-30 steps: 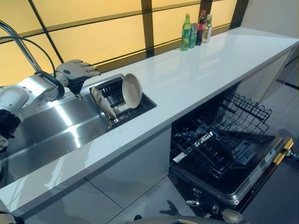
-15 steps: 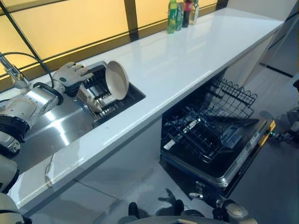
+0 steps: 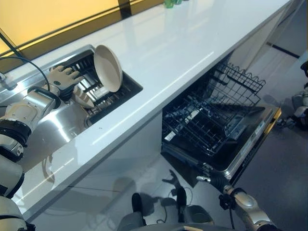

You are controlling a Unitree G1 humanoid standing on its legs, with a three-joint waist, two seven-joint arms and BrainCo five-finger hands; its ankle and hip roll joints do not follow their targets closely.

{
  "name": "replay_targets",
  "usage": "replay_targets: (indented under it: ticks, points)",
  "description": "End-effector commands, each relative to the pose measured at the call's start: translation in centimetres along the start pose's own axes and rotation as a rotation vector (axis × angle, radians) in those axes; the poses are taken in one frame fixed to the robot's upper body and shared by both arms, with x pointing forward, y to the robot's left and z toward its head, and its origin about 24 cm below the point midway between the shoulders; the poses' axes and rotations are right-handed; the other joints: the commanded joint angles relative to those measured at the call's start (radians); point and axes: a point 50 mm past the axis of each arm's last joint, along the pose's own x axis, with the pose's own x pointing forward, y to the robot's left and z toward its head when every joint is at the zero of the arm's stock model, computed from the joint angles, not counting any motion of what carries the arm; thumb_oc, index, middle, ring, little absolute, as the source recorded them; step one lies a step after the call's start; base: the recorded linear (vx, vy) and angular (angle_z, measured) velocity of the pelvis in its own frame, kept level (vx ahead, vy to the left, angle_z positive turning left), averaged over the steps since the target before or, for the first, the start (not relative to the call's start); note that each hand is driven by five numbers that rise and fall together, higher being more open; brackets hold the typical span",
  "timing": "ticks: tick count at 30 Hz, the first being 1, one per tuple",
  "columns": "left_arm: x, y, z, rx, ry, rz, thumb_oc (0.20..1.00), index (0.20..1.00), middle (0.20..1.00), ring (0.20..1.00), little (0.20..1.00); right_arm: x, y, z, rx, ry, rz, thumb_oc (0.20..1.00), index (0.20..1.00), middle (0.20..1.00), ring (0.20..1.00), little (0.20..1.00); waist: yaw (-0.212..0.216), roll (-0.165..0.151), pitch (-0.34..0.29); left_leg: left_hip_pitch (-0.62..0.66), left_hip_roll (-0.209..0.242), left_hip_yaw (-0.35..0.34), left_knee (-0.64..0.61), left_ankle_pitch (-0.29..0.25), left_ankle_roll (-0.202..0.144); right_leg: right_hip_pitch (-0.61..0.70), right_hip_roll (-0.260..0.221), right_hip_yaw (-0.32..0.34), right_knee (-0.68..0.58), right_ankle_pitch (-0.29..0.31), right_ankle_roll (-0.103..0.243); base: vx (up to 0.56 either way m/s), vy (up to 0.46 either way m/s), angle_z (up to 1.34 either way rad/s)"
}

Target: Pick up plates and place into dishwasher.

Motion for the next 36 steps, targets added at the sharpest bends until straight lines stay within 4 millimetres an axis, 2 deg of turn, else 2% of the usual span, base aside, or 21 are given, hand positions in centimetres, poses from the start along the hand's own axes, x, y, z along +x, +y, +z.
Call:
replay_targets:
  ticks: [1, 4, 10, 11, 12, 13, 20, 30, 32, 36]
  points:
    - [0.4, 3.5, -4.7, 0.006, 0.210, 0.010, 1.000, 1.000, 1.000, 1.000, 1.000, 1.0, -0.4, 5.4, -0.032, -0.236, 0.008, 1.000, 1.000, 1.000, 1.000, 1.000, -0.019, -0.008, 0.074, -0.013, -0.070, 0.037, 0.012, -0.130, 0.033, -0.047, -0.025, 0.039, 0.020, -0.076, 0.088, -0.04, 0.006, 0.00]
    - [0.4, 3.0, -5.1, -0.004, 0.251, -0.061, 1.000, 1.000, 1.000, 1.000, 1.000, 1.2, 0.0, 6.3, -0.036, -0.281, 0.012, 1.000, 1.000, 1.000, 1.000, 1.000, -0.023, -0.013, 0.087, -0.024, -0.071, 0.039, 0.012, -0.128, 0.034, -0.062, -0.025, 0.040, 0.021, -0.071, 0.091, -0.05, 0.011, -0.04]
    - [0.3, 2.3, -5.3, 0.000, 0.275, -0.096, 1.000, 1.000, 1.000, 1.000, 1.000, 1.3, 0.0, 7.7, -0.035, -0.339, 0.004, 1.000, 1.000, 1.000, 1.000, 1.000, -0.028, -0.018, 0.103, -0.035, -0.072, 0.043, 0.012, -0.126, 0.033, -0.077, -0.024, 0.041, 0.024, -0.070, 0.092, -0.04, 0.020, -0.01]
    - [0.3, 2.0, -5.3, 0.000, 0.277, -0.115, 0.561, 0.561, 0.561, 0.561, 0.561, 1.3, 0.0, 7.8, -0.031, -0.348, -0.003, 1.000, 1.000, 1.000, 1.000, 1.000, -0.028, -0.019, 0.103, -0.037, -0.072, 0.043, 0.012, -0.126, 0.032, -0.079, -0.025, 0.041, 0.023, -0.069, 0.093, -0.03, 0.006, -0.01]
    - [0.3, 1.8, -5.2, 0.002, 0.275, -0.126, 0.231, 0.231, 0.231, 0.231, 0.231, 1.3, -0.1, 7.9, -0.030, -0.357, -0.008, 1.000, 1.000, 1.000, 1.000, 1.000, -0.029, -0.019, 0.102, -0.038, -0.072, 0.043, 0.012, -0.127, 0.032, -0.080, -0.024, 0.041, 0.023, -0.068, 0.093, -0.04, 0.002, 0.00]
    - [0.3, 1.7, -5.1, 0.001, 0.274, -0.143, 0.200, 0.200, 0.200, 0.200, 0.200, 1.3, -0.2, 8.0, -0.029, -0.361, -0.012, 1.000, 1.000, 1.000, 1.000, 1.000, -0.028, -0.019, 0.100, -0.038, -0.073, 0.042, 0.012, -0.128, 0.032, -0.080, -0.025, 0.039, 0.022, -0.068, 0.093, 0.00, 0.000, 0.00]
    - [0.0, 1.2, -5.1, -0.030, 0.282, -0.188, 0.200, 0.200, 0.200, 0.200, 0.200, 0.9, -0.3, 8.3, -0.018, -0.391, -0.036, 1.000, 1.000, 1.000, 1.000, 1.000, -0.024, -0.010, 0.074, -0.017, -0.076, 0.039, 0.012, -0.135, 0.032, -0.056, -0.029, 0.024, 0.018, -0.073, 0.096, 0.00, -0.004, 0.01]
    - [0.2, 2.4, -4.1, -0.144, 0.244, -0.010, 0.200, 0.200, 0.200, 0.200, 0.200, 0.5, 1.2, 9.8, 0.008, -0.505, 0.058, 1.000, 1.000, 1.000, 1.000, 1.000, -0.009, 0.013, -0.001, 0.042, -0.075, 0.034, 0.012, -0.147, 0.030, 0.016, -0.034, 0.002, 0.012, -0.095, 0.092, 0.03, -0.048, 0.00]
    - [0.3, 3.4, -3.3, -0.201, 0.223, 0.100, 0.200, 0.200, 0.200, 0.200, 0.200, 0.0, 2.4, 11.8, -0.016, -0.641, 0.127, 1.000, 1.000, 1.000, 1.000, 1.000, 0.003, 0.018, -0.034, 0.065, -0.074, 0.030, 0.012, -0.154, 0.030, 0.046, -0.036, -0.006, 0.010, -0.105, 0.093, 0.07, -0.097, 0.02]
    - [-0.1, 3.9, -2.1, -0.309, 0.201, 0.207, 0.200, 0.200, 0.200, 0.200, 0.200, -1.2, 3.9, 15.1, -0.112, -0.829, 0.123, 1.000, 1.000, 1.000, 1.000, 1.000, 0.026, 0.027, -0.072, 0.094, -0.072, 0.023, 0.012, -0.162, 0.032, 0.080, -0.038, -0.013, 0.010, -0.118, 0.093, 0.05, -0.058, 0.05]
